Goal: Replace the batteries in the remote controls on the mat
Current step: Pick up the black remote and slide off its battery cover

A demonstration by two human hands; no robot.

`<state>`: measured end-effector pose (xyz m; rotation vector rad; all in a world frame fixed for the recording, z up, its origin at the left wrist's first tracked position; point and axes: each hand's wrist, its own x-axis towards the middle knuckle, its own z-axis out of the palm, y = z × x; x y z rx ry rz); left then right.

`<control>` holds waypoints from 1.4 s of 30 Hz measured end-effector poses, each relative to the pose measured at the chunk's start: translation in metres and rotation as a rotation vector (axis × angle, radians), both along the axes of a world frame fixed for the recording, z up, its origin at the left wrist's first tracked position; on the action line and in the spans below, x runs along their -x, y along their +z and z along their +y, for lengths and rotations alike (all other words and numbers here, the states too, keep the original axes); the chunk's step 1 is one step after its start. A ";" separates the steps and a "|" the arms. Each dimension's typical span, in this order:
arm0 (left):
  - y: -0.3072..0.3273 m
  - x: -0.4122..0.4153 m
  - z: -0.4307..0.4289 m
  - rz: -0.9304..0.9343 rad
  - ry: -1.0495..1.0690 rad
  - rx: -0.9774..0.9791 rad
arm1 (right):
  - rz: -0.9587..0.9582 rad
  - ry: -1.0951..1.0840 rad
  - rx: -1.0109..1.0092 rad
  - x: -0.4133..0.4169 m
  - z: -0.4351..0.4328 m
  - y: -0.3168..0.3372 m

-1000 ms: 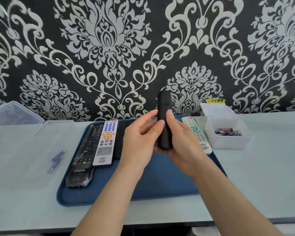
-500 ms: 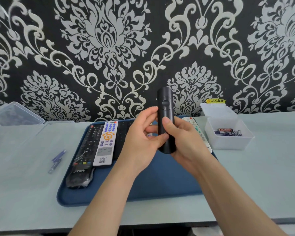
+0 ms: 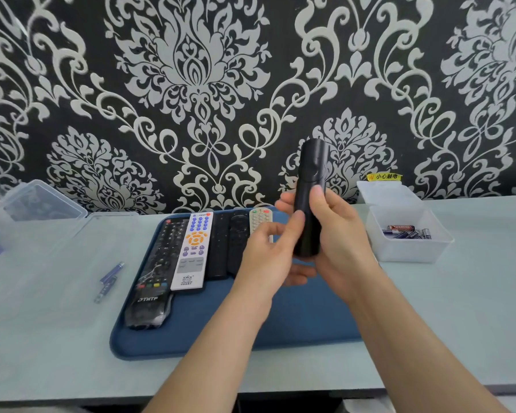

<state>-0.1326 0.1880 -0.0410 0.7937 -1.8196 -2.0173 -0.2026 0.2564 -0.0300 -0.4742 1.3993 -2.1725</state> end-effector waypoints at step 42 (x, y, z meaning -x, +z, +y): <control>0.000 -0.017 -0.011 0.003 -0.088 1.043 | -0.262 0.040 0.035 0.018 0.002 -0.013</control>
